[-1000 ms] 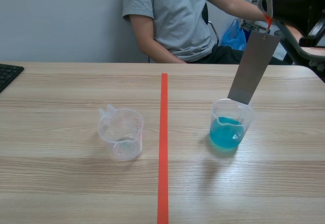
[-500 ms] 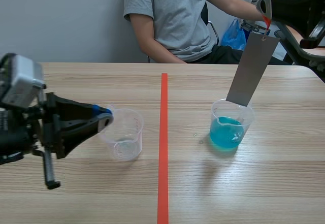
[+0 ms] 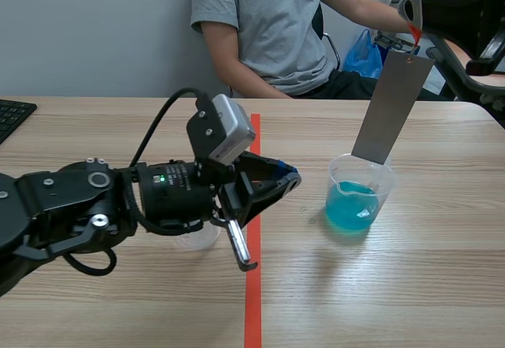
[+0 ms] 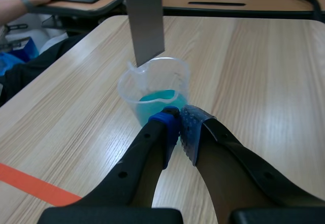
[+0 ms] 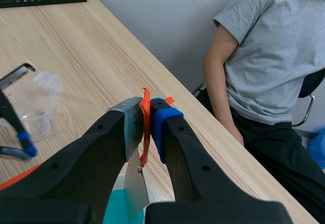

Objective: Do the redox reaction experiment.
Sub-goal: 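Point at the plate with the left hand, then lower the plate into the blue solution, then hold the plate still in the solution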

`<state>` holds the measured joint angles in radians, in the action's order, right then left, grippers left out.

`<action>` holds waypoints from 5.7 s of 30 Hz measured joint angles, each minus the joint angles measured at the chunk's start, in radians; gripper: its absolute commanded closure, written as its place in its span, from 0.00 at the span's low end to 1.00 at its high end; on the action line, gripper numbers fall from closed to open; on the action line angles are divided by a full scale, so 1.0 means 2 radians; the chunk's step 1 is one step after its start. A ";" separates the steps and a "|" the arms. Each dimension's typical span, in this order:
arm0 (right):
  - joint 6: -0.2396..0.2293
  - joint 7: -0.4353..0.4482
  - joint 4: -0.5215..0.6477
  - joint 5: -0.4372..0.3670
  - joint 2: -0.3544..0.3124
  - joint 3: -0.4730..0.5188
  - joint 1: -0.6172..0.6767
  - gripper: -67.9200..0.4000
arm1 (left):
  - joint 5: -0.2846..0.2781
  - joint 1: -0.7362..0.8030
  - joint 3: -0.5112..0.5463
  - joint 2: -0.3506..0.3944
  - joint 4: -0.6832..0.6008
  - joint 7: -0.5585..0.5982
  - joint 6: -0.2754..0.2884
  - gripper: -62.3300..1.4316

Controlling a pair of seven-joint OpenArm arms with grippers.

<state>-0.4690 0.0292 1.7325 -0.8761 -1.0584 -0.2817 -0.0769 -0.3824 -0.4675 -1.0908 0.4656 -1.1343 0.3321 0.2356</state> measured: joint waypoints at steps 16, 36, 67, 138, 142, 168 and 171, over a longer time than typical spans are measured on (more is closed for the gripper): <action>0.000 0.000 0.000 0.000 0.000 0.000 0.000 0.98 | -0.022 -0.074 -0.024 -0.153 0.188 0.001 -0.008 0.90; 0.000 0.000 0.000 0.000 0.000 0.000 0.000 0.98 | -0.023 -0.074 -0.024 -0.188 0.210 0.000 -0.056 0.90; -0.002 0.000 0.000 0.000 0.000 0.000 0.000 0.98 | -0.025 0.007 0.059 -0.052 0.088 0.007 -0.060 0.90; -0.064 0.054 -0.186 0.173 0.169 0.000 0.000 0.98 | -0.065 0.709 0.624 0.054 -0.127 -0.005 -0.060 0.90; -0.093 0.060 -0.201 0.172 0.169 0.000 -0.005 0.98 | -0.065 0.709 0.624 0.054 -0.127 -0.005 -0.060 0.90; -0.106 0.060 -0.215 0.172 0.169 0.000 -0.014 0.98 | -0.065 0.709 0.624 0.054 -0.127 -0.005 -0.060 0.90; -0.106 0.060 -0.215 0.172 0.169 0.000 -0.014 0.98 | -0.065 0.709 0.624 0.054 -0.127 -0.005 -0.060 0.90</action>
<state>-0.6807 0.1497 1.3022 -0.5312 -0.7208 -0.2817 -0.1047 -0.5133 0.9497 0.1566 0.5735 -1.3891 0.3222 0.1154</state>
